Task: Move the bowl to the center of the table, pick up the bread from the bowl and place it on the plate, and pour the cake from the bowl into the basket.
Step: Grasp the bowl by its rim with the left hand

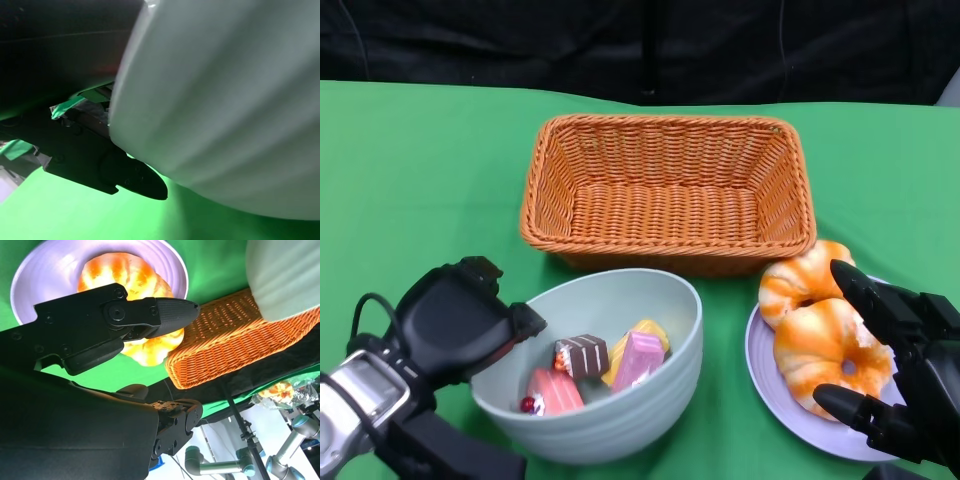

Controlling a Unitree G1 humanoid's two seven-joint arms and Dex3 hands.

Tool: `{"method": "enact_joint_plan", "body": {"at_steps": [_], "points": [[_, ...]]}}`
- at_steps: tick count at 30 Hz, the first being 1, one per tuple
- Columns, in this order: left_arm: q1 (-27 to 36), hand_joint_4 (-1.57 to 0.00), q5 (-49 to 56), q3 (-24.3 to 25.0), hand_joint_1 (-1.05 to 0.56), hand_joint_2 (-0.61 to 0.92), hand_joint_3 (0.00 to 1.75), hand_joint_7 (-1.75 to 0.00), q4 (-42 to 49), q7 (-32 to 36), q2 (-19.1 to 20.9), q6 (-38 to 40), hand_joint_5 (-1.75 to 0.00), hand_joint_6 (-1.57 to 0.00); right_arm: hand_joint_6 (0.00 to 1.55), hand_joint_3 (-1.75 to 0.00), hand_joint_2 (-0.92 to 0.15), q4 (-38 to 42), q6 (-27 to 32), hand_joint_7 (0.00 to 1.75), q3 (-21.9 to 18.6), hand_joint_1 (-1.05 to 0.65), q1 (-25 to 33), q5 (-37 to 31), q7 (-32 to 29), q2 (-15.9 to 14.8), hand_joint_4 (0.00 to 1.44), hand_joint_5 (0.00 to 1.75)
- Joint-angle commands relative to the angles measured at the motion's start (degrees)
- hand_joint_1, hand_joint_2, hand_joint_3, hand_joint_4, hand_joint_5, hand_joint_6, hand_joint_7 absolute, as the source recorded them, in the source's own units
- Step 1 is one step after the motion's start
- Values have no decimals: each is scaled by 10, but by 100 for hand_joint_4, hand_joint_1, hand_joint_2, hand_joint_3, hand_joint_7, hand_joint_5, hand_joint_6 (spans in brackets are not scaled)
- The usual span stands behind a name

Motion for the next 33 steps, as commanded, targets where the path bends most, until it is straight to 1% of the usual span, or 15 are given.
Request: {"method": "enact_joint_plan", "body": {"at_steps": [1, 4, 7, 9, 12, 20, 24, 29, 33], "points": [[-21, -57, 6, -12, -51, 81, 1, 0, 17, 5, -7, 22, -64, -82, 18, -38, -92, -2, 1, 1, -3, -60, 3, 4, -2, -4, 0, 49], [-27, -57, 8, -21, -52, 81, 0, 0, 24, 10, -9, 33, -65, -83, 18, -37, -92, -2, 0, 1, -3, -60, 3, 4, -3, -4, 0, 49], [-49, -56, 5, -17, -54, 81, 0, 0, 42, 31, -35, 73, -66, -83, 18, -37, -92, -1, 1, 1, -3, -60, 2, 5, -1, -5, 0, 49], [-56, -54, 5, -19, -53, 81, 0, 0, 46, 39, -40, 86, -69, -83, 18, -37, -92, 0, 1, 1, -3, -60, 2, 6, 0, -5, 0, 49], [-61, -48, 6, -22, -52, 82, 1, 0, 42, 41, -36, 96, -78, -81, 19, -37, -92, 0, 0, 1, -2, -60, 2, 5, -3, -4, 0, 49], [-56, -45, 6, -24, -54, 81, 0, 0, 28, 77, -31, 103, -82, -78, 18, -37, -92, -1, -1, 1, -3, -60, 3, 4, -3, -6, 0, 49], [-51, -37, 3, -23, -53, 81, 0, 0, 13, 84, -29, 107, -93, -76, 18, -37, -92, -2, 2, 1, -3, -60, 3, 5, -1, -4, 0, 49], [-32, -33, -2, -15, -53, 82, 0, 0, -5, 112, -27, 116, -100, -77, 18, -37, -92, -5, 4, 1, -2, -60, 4, 3, 0, -3, 0, 49], [-22, -32, -6, -11, -52, 82, 0, 0, -17, 117, -24, 117, -104, -76, 18, -37, -92, -5, 4, 0, -2, -60, 3, 2, 0, -3, 0, 49]]}}
